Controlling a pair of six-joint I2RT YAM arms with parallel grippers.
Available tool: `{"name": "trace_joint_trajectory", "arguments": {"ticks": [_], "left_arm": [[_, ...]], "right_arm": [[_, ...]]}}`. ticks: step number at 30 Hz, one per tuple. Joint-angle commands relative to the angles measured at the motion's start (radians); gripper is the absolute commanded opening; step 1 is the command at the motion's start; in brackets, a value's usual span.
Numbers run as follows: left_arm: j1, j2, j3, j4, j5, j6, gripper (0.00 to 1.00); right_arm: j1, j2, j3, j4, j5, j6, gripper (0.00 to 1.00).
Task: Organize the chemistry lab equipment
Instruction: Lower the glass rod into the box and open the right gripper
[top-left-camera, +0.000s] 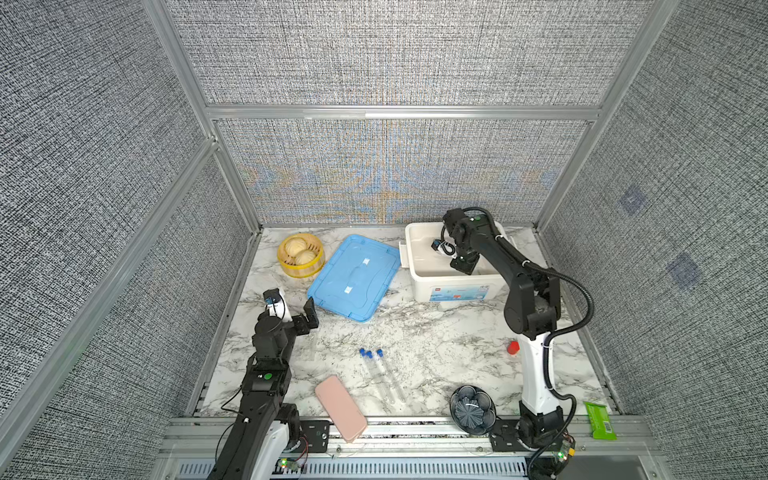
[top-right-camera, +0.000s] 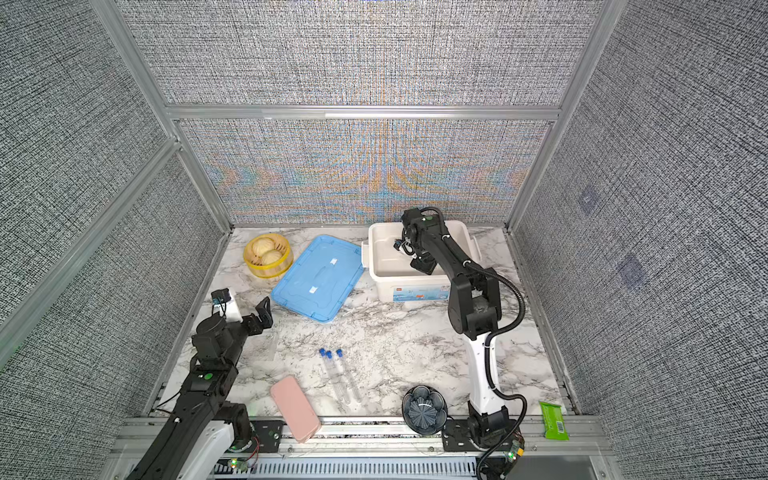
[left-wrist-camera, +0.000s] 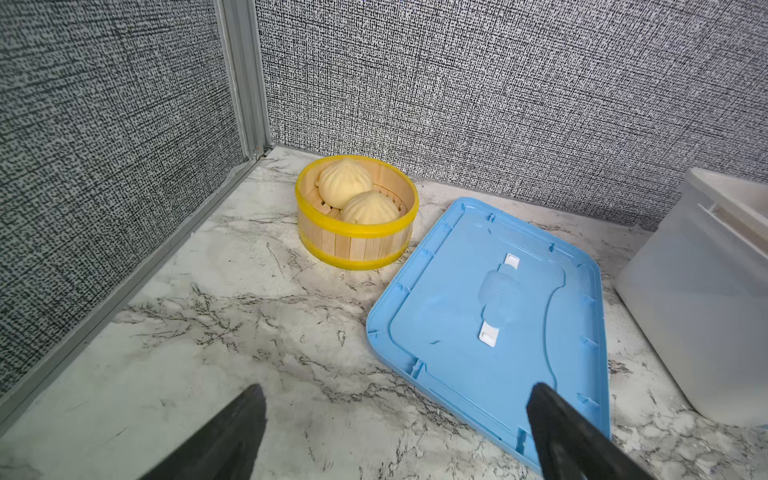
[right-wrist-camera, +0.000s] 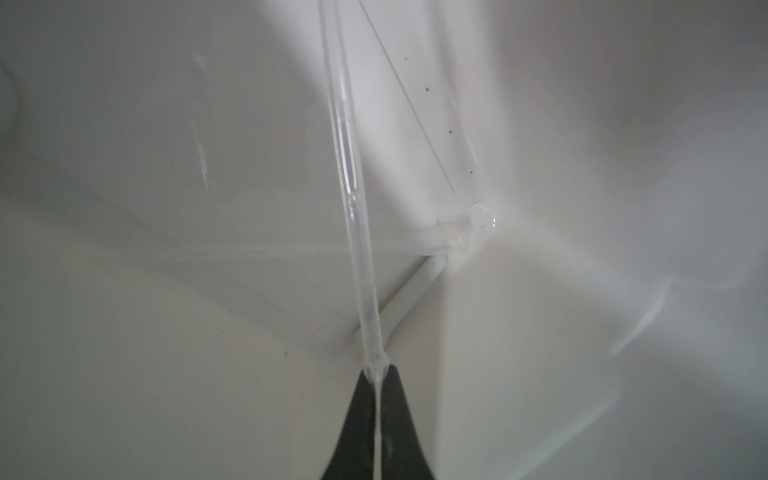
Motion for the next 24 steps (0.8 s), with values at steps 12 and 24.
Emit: {"name": "trace_joint_trajectory", "arguments": {"ticks": [12,24], "left_arm": [[0.001,-0.039,-0.014,0.024,-0.016,0.001,0.99],[0.001,-0.045,-0.014,0.021,-0.016,0.0,0.99]], "right_arm": [[-0.016,0.101,0.124,-0.013,-0.109,-0.047,0.04],[-0.019,0.067,0.128,-0.004,-0.129,-0.016,0.26]]}}
